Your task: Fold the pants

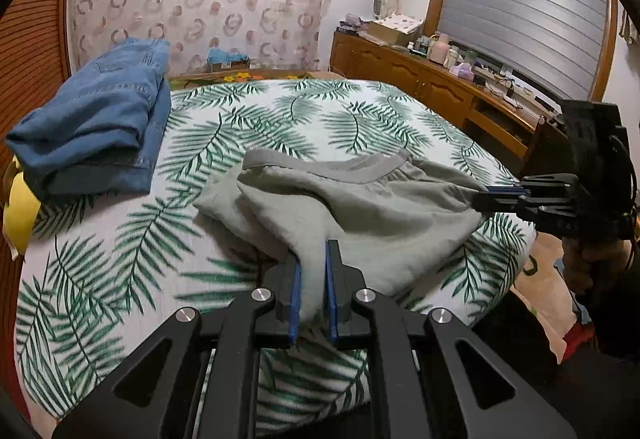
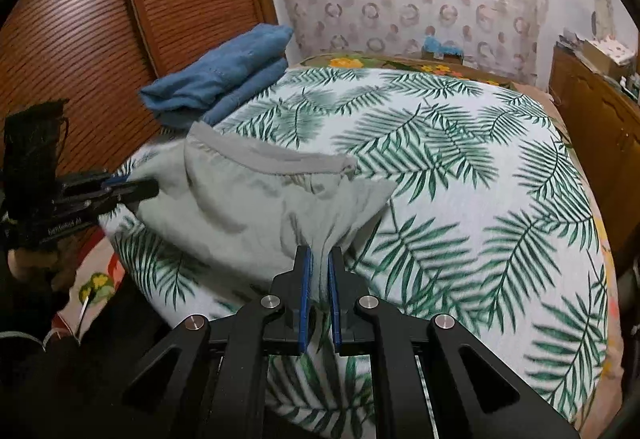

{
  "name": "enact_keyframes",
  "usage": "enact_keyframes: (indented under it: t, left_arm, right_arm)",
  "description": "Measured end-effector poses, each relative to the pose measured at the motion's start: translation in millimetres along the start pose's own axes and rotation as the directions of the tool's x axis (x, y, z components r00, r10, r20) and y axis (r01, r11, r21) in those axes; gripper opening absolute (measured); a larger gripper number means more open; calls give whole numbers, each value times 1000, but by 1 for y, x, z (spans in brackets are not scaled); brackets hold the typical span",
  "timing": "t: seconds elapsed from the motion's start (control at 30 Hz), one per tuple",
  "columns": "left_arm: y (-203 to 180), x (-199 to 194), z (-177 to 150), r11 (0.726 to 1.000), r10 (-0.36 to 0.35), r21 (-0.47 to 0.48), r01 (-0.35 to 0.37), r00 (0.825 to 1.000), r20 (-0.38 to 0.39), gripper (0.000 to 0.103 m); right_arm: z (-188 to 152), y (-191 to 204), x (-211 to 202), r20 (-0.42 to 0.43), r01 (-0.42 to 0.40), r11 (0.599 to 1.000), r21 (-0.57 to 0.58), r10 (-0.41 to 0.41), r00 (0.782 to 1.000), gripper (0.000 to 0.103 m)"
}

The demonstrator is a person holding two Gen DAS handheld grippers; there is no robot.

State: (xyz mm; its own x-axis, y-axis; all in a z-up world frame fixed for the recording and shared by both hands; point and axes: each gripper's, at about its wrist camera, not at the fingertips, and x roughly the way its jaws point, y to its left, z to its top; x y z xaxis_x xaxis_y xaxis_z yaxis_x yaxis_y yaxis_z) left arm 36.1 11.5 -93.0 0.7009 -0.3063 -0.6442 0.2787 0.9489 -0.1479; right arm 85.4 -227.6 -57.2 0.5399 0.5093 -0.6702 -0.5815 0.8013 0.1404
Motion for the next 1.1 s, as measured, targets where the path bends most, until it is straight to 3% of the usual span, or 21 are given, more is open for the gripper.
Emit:
enact_keyframes:
  t: [0.2, 0.27, 0.33, 0.5, 1.1]
  left_arm:
    - [1, 7, -6, 1000, 2, -27, -3, 999, -39, 15]
    - [2, 8, -5, 999, 16, -27, -17, 999, -37, 22]
    - [3, 8, -2, 999, 34, -29, -35, 999, -30, 47]
    - [10, 13, 5, 998, 55, -36, -55, 998, -23, 67]
    - [34, 46, 27, 991, 121, -45, -123, 991, -51, 68]
  right_arm:
    - [-1, -4, -1, -13, 24, 1000, 0, -24, 1000, 13]
    - [5, -3, -2, -7, 38, 999, 6, -38, 999, 18]
    - [8, -1, -4, 4, 52, 999, 10, -52, 999, 28]
    - [19, 3, -6, 28, 68, 998, -9, -68, 997, 33]
    - [57, -8, 75, -60, 47, 999, -11, -47, 997, 33]
